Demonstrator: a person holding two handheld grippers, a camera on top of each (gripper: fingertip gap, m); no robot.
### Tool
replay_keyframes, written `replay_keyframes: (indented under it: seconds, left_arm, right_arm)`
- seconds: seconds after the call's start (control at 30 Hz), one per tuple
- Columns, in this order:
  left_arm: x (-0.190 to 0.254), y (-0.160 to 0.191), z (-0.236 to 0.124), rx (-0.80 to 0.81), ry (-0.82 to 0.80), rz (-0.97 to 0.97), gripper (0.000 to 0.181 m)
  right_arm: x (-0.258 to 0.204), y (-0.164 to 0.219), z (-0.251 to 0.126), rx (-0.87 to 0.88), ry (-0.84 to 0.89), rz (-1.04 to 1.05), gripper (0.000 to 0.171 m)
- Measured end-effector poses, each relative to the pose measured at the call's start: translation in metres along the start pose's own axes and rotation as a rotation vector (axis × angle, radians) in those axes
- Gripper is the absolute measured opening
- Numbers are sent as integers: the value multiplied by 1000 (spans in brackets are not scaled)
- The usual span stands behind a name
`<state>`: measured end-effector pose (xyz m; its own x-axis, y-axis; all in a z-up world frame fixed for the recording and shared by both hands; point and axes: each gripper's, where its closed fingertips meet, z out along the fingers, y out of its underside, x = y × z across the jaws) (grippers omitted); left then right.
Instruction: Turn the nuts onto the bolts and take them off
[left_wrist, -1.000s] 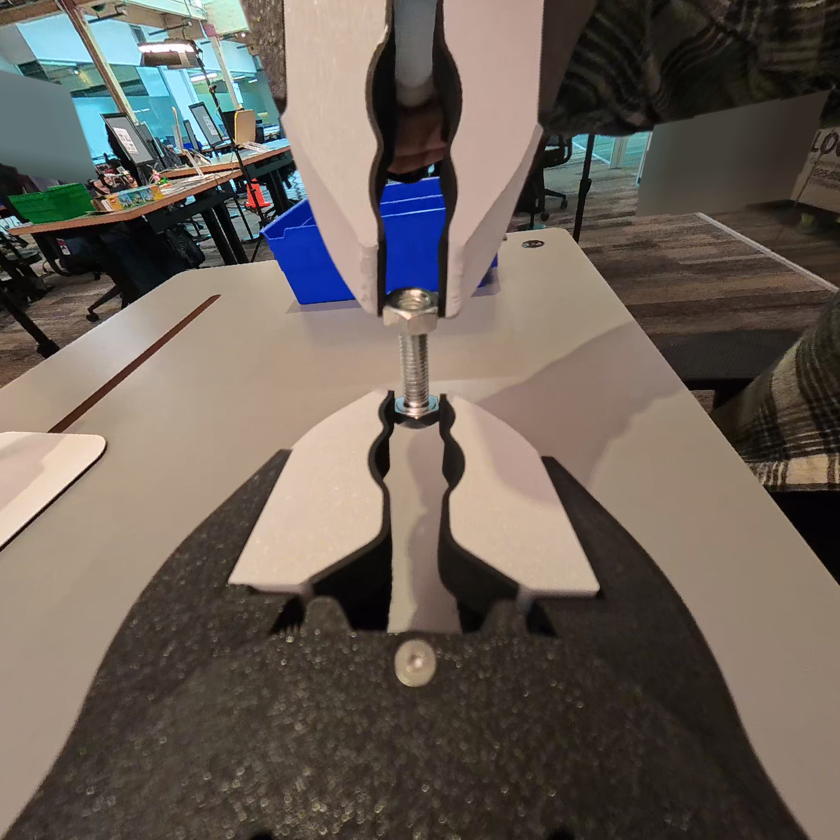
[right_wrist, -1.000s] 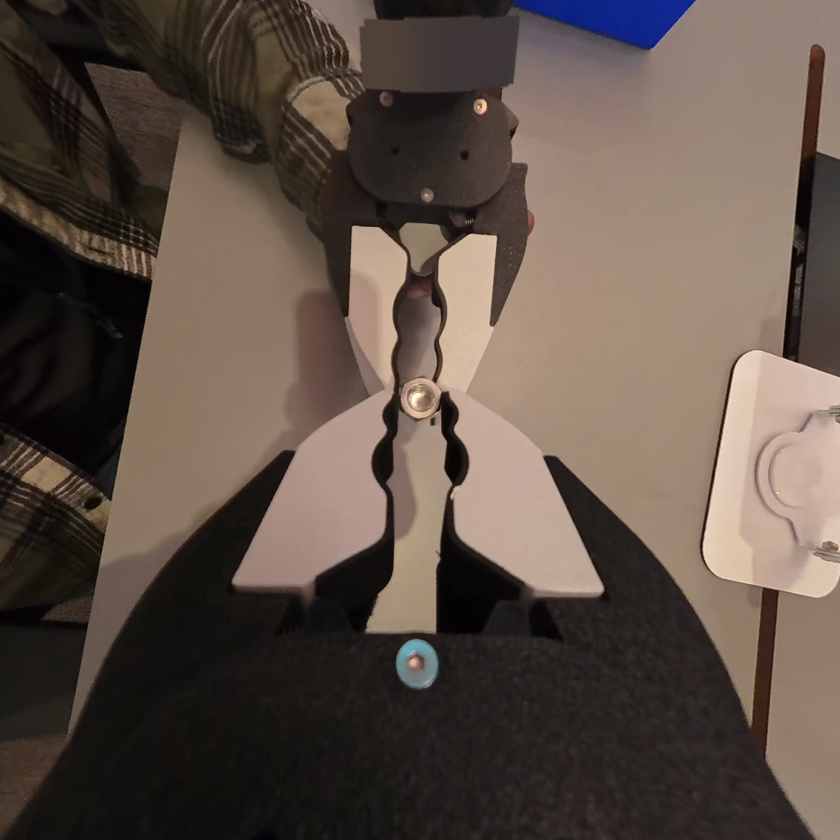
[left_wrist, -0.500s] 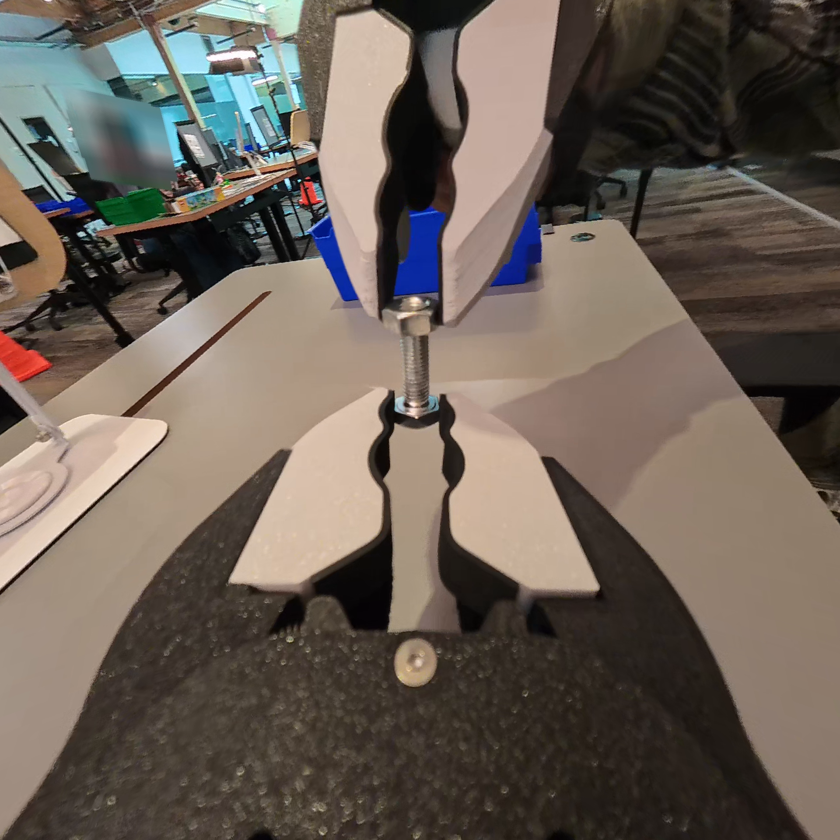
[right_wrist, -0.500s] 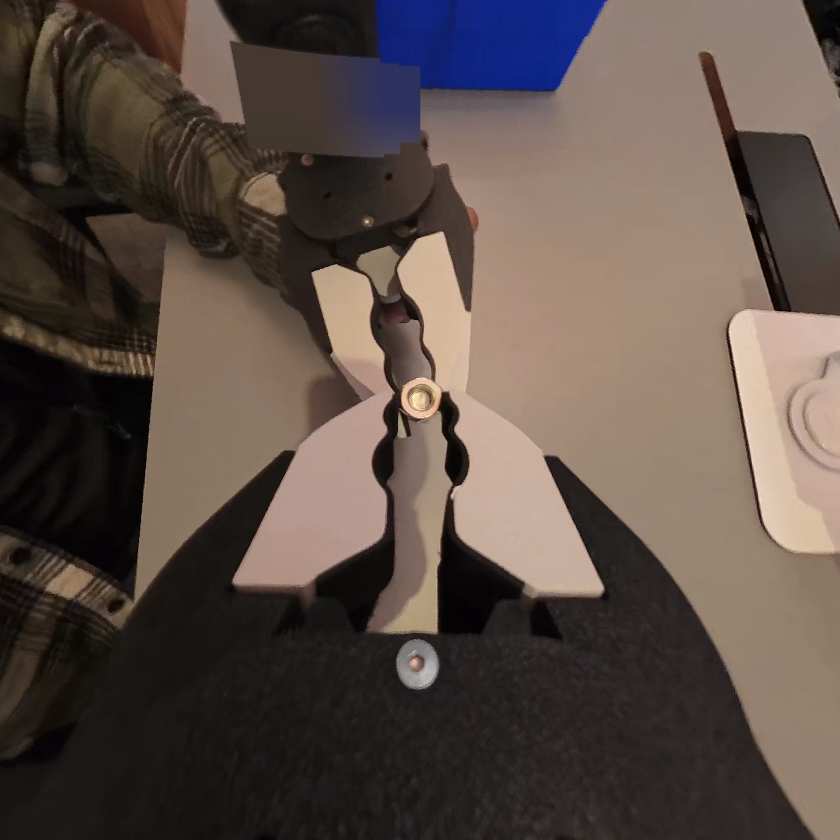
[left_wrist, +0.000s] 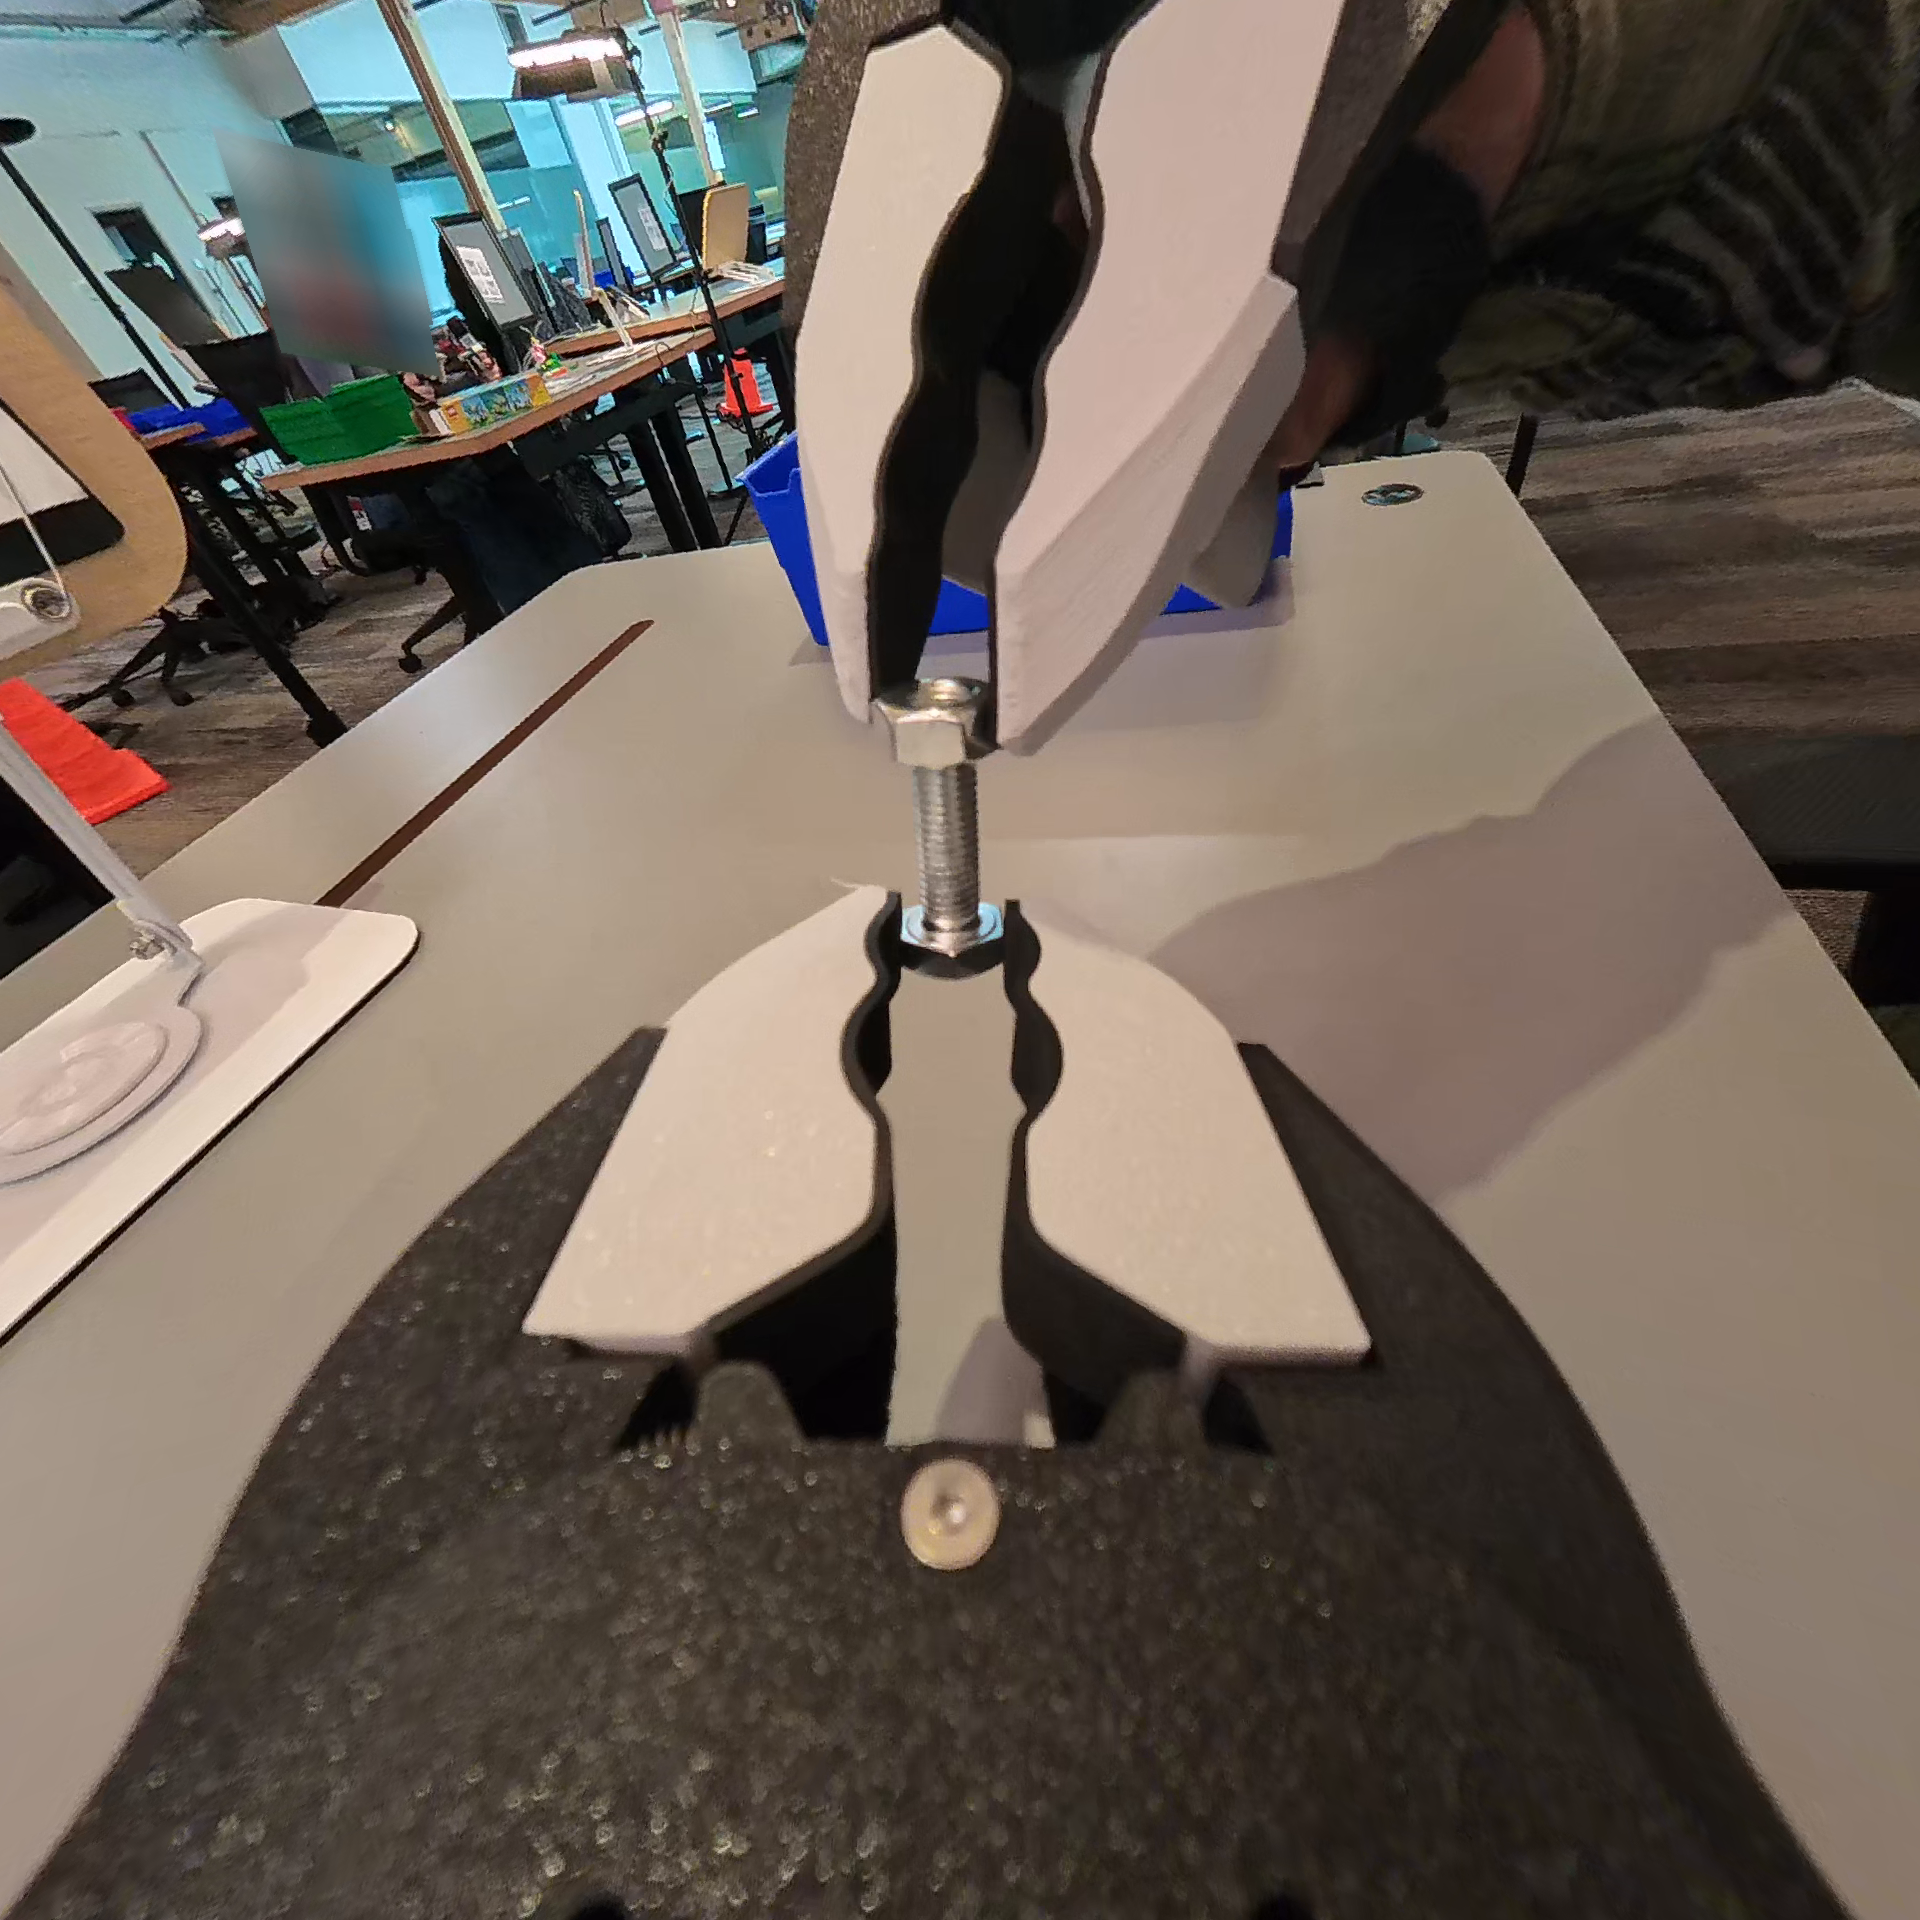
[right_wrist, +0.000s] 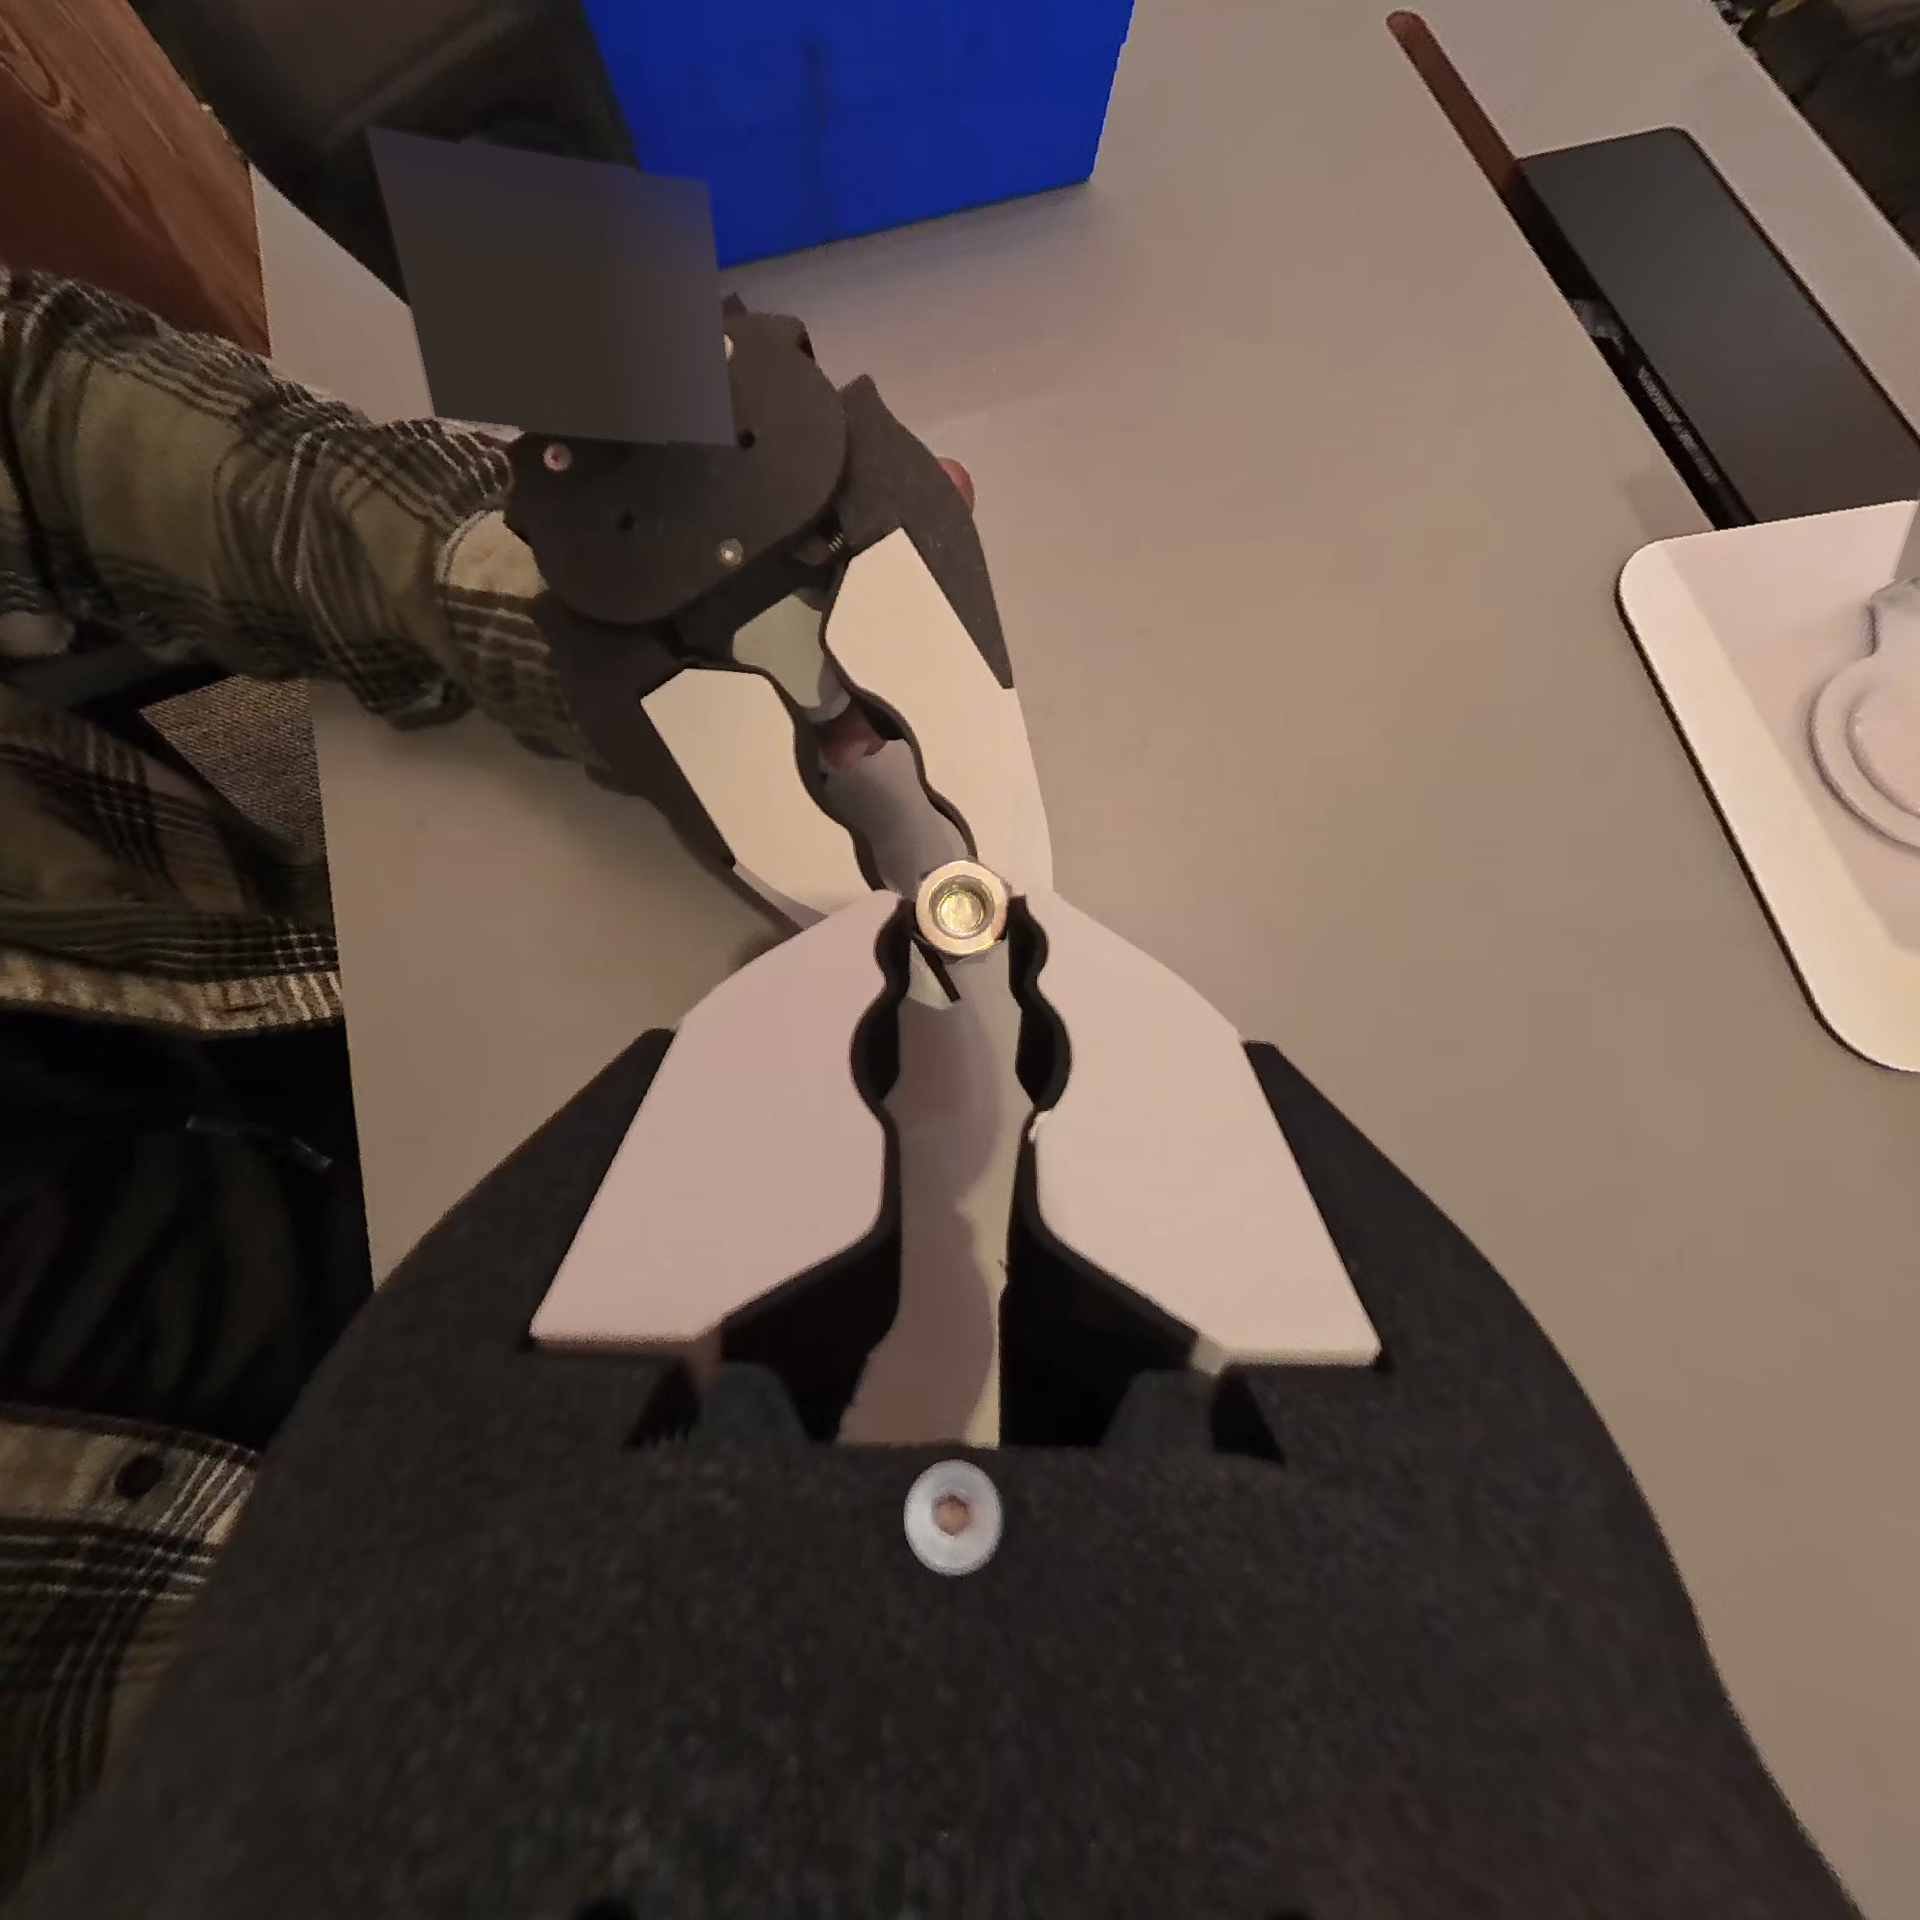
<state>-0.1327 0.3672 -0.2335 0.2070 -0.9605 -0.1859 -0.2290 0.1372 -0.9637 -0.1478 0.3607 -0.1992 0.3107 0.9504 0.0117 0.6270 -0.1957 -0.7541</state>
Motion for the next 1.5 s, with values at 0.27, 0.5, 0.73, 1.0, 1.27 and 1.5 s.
replay_keyframes:
  seconds: [0.27,0.5,0.73,1.0,1.27,1.5]
  left_arm:
    - [4,0,1,1,30,-8,18]
    - [6,-1,1,7,41,-11,18]
    - [5,-3,0,24,52,-34,18]
    - [5,-5,-1,43,64,-51,18]
    - [4,-8,-3,58,66,-61,18]
    - [5,-7,-3,56,68,-64,18]
  right_arm:
    - [-2,2,2,3,-10,-32,19]
    - [-3,1,3,4,-15,-53,26]
    - [-3,0,1,53,-3,-139,66]
    - [-27,-15,-2,332,-108,-168,86]
    - [-34,-12,4,314,-132,-205,83]
    - [-33,-10,4,311,-126,-197,81]
